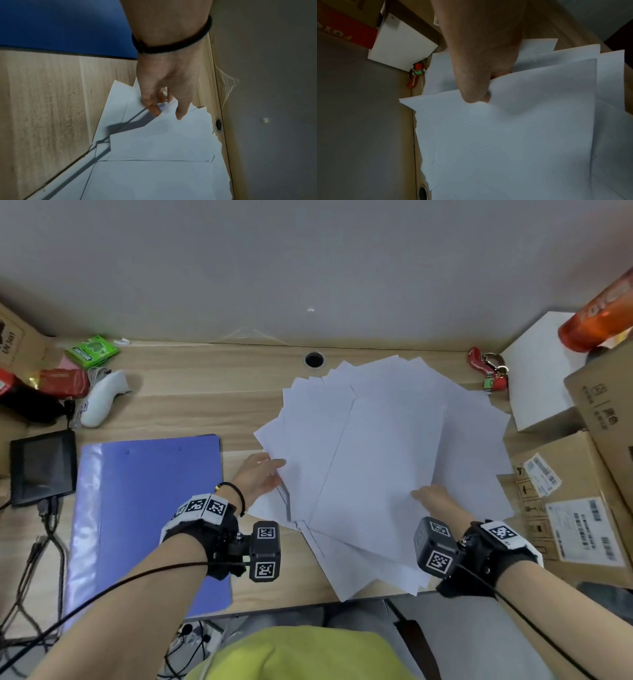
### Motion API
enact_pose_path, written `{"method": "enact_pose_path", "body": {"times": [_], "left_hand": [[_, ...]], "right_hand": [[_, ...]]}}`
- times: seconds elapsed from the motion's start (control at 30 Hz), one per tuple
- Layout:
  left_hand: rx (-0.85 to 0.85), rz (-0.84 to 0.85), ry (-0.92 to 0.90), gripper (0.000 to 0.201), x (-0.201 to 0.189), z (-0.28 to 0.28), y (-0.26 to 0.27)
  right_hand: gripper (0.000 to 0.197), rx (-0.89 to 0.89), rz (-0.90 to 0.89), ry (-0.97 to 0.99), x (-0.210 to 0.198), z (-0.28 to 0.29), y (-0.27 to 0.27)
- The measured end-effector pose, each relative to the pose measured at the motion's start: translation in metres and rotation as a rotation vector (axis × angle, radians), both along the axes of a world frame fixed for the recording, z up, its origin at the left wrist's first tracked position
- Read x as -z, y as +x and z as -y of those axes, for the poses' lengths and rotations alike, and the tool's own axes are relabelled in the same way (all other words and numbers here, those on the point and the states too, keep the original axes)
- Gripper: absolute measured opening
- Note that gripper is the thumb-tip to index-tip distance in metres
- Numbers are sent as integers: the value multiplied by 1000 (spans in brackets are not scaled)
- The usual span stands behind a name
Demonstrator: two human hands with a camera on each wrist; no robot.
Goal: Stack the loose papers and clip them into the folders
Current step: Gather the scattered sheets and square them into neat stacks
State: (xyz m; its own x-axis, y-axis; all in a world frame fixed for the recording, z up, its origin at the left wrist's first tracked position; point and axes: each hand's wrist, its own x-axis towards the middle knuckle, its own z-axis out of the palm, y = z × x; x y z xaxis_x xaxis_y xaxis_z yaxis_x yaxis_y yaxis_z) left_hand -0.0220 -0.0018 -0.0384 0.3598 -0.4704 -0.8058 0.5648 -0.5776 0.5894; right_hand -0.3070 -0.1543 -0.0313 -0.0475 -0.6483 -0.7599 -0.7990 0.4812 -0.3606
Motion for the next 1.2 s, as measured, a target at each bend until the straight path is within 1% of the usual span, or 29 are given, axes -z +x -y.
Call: {"method": "enact_pose_path", "body": {"times": [0.07,0.1,0.23,0.3,0.37,0.43,0.47,0.6,0.67,0.7,0.77,0.83,0.97,1.13,1.2], "left_hand": [[-5,48,-20,53,3,5,-4],[6,96,-20,54,4,8,-6],[201,270,-56,37,-1,22,-16],[275,380,-43,29,-2,26,-20],[349,513,-6,25,-1,27,-22],[382,671,17,26,-2,27,-24],[363,709,1,26,-5,26,-25],[259,622,-141,28,-24,22,-16],[227,666,-154,28,-31,15,-7],[204,688,-156,30,-34,9,-1],[166,694,-123,34,-34,-7,13],[140,624,-75,42,-30,-29,26],[203,420,-60,58,-22,-80,36],[174,237,-43,62,-14,-119,35],[181,181,-13,59,-12,-125,34]], "right_hand": [[39,22,47,22,1,-1,-5],[39,28,61,28,2,-2,-8],[26,41,121,54,2,-3,-18],[24,22,136,83,0,-4,-22],[27,20,138,89,-1,-5,-26],[24,37,145,98,-3,-7,-28],[23,55,157,94,-5,-8,-27],[19,140,200,28,-10,-12,-28],[18,147,214,27,-8,-14,-27],[20,141,222,29,-6,-13,-25],[38,146,240,36,-6,-14,-19],[50,133,243,40,-6,-15,-9],[55,46,178,53,-8,-28,19],[57,-96,182,81,-8,-53,60],[62,-164,192,60,-2,-63,70]]}}
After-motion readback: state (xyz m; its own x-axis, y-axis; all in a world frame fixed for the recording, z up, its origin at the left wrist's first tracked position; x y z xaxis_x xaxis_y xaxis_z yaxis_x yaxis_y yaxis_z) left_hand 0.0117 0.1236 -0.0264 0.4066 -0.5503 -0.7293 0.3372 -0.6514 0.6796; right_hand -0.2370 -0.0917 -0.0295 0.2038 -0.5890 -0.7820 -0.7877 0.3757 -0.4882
